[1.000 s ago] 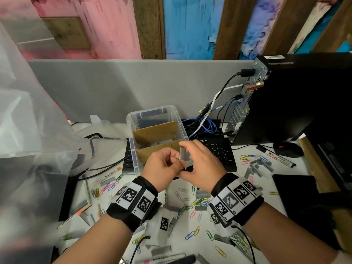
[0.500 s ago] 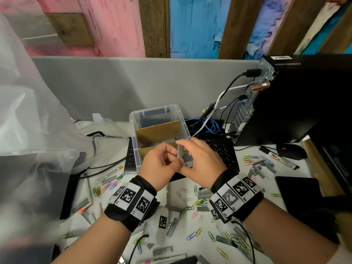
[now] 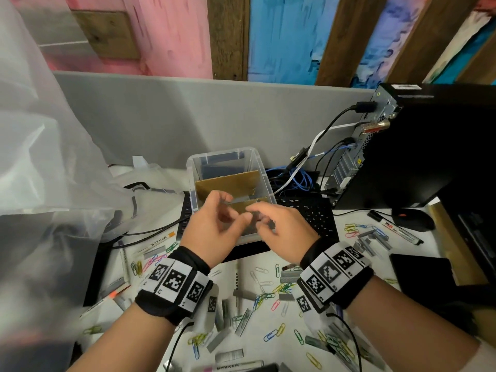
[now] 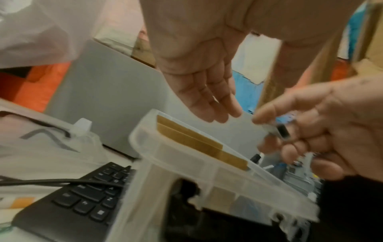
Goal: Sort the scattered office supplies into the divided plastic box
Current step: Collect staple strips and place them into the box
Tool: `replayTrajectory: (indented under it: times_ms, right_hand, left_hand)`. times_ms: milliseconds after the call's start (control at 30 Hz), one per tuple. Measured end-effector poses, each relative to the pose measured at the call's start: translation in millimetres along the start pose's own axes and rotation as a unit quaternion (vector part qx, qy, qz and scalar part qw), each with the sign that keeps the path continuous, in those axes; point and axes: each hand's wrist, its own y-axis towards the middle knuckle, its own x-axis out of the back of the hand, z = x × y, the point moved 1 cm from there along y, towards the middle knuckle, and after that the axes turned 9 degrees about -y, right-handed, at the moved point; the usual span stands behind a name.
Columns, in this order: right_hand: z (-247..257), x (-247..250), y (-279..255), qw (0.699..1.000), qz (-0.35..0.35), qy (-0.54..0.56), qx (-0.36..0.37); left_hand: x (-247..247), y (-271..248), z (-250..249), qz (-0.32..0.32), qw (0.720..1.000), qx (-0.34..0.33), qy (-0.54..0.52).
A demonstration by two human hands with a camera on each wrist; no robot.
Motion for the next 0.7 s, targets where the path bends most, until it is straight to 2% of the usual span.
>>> replayTrajectory:
  times_ms: [100, 167, 233, 367, 567, 700]
  right_hand:
    - [-4, 0, 13, 0.998, 0.041, -0.039, -0.011]
    - [-1, -3, 24, 0.994, 0.074, -0.077, -0.002]
    - [2, -9, 38, 0.986, 0.129, -0.109, -0.005]
    - [6, -24, 67, 0.942, 0.271, -0.198, -0.022]
    - [1, -55, 95, 0.870, 0.396, -0.286, -0.071]
    - [-2, -70, 109, 0.846, 0.427, -0.315, -0.062]
  left_hand:
    - [22, 8, 15, -0.070, 0.996, 0.004, 0.053]
    - [33, 13, 28, -0.087, 0.990, 0.032, 0.104]
    - [39, 17, 39, -0.079, 0.987, 0.086, 0.112]
    - [41, 20, 51, -0.028, 0.986, 0.163, 0.010]
    - [42, 23, 56, -0.026, 0.983, 0.180, -0.027]
    - [44, 22, 55, -0.025, 0.984, 0.170, -0.043]
